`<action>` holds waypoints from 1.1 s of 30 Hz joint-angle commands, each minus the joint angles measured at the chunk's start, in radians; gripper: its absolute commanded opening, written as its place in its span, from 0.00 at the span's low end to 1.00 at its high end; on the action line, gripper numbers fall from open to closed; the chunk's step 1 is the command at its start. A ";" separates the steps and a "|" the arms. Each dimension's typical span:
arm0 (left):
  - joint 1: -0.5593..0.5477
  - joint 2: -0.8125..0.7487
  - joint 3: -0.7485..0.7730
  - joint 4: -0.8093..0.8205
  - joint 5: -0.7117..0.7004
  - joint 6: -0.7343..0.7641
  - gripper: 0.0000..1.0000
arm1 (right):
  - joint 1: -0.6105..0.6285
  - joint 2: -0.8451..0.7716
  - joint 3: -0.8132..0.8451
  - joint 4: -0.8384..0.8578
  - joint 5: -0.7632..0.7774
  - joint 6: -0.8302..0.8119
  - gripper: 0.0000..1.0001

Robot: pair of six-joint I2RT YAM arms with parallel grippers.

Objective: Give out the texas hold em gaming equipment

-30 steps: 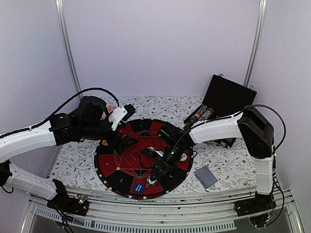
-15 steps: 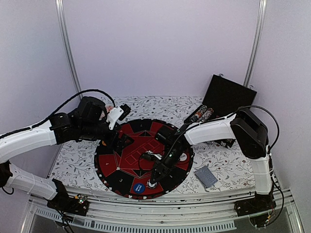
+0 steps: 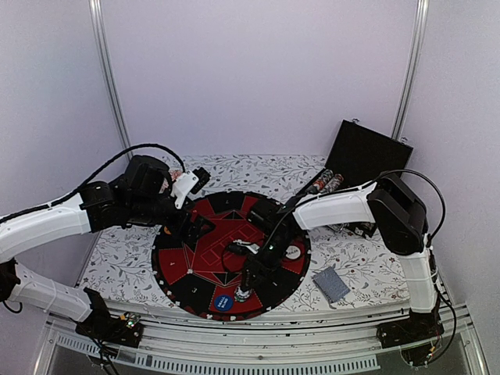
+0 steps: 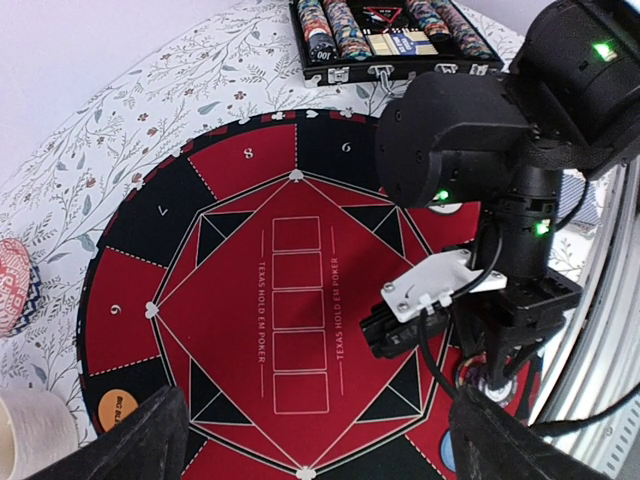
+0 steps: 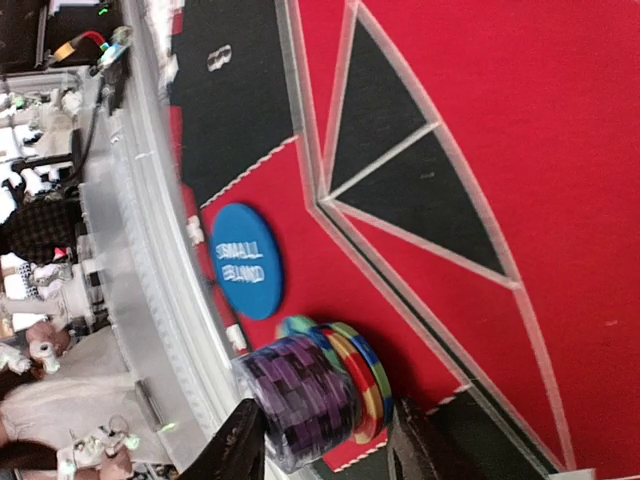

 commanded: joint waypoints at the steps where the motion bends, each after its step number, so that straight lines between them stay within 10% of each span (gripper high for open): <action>1: 0.013 -0.007 0.003 -0.008 0.012 0.007 0.93 | -0.010 0.044 0.040 -0.031 0.111 -0.007 0.45; 16: 0.015 0.004 0.005 0.006 0.023 0.024 0.93 | 0.022 -0.051 0.108 -0.087 0.207 -0.028 0.73; 21: 0.014 0.006 0.008 0.006 0.025 0.031 0.93 | 0.092 -0.060 0.153 -0.128 0.408 -0.029 1.00; 33: 0.017 -0.005 -0.004 0.002 0.022 0.042 0.93 | 0.210 0.050 0.267 -0.299 0.645 -0.047 0.99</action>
